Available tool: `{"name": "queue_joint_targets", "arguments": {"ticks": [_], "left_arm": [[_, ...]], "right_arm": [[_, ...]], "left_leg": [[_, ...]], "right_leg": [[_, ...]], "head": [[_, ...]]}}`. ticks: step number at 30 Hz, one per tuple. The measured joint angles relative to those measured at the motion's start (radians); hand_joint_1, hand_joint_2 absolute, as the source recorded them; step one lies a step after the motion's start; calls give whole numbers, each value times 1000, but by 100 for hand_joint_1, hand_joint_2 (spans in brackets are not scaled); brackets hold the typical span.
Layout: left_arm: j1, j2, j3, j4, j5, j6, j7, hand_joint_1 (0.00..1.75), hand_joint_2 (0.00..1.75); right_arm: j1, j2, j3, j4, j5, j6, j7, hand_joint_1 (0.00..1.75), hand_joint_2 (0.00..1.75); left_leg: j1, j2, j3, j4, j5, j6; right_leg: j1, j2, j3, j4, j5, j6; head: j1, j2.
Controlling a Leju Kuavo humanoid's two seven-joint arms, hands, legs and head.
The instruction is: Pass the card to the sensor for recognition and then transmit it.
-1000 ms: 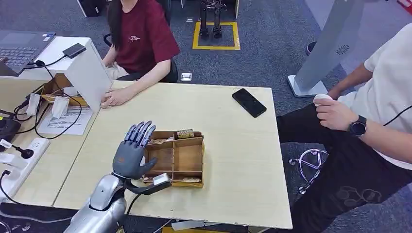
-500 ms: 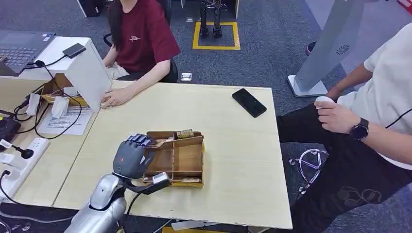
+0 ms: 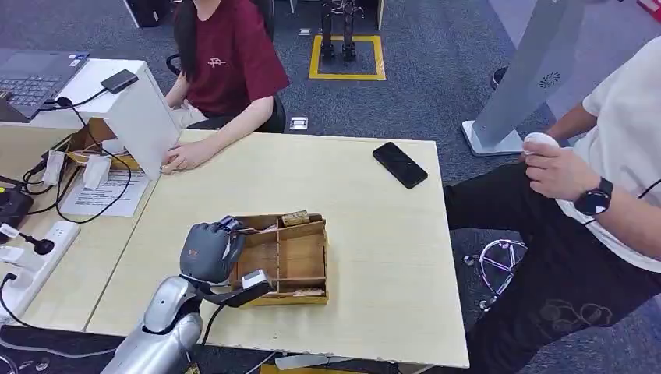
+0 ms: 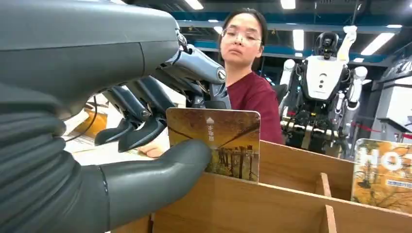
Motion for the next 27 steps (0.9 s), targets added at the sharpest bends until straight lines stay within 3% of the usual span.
{"name": "queue_joint_targets", "arguments": {"ticks": [8,11,24,26,27], "left_arm": [[1,0,14,-9,83,-14,-42,175,175],[1,4,24,-60,134,-53,-53,175,175],[0,4,29,-74,137,-61,-53,175,175],[0,6,37,-122,175,-69,-69,175,175],[-16,36,48,-232,248,-153,-66,175,175]], "right_arm": [[-1,1,0,0,-6,0,0,0,0],[0,1,0,0,-11,0,0,0,0],[0,1,0,0,-11,0,0,0,0],[1,2,0,0,-17,-2,0,0,0],[3,2,0,0,-26,-9,0,0,0]], "left_leg": [[0,0,0,0,0,0],[0,0,0,0,0,0],[0,0,0,0,0,0],[0,0,0,0,0,0],[0,0,0,0,0,0]], "right_leg": [[0,0,0,0,0,0],[0,0,0,0,0,0],[0,0,0,0,0,0],[0,0,0,0,0,0],[0,0,0,0,0,0]], "head": [[0,0],[0,0],[0,0],[0,0],[0,0]]}}
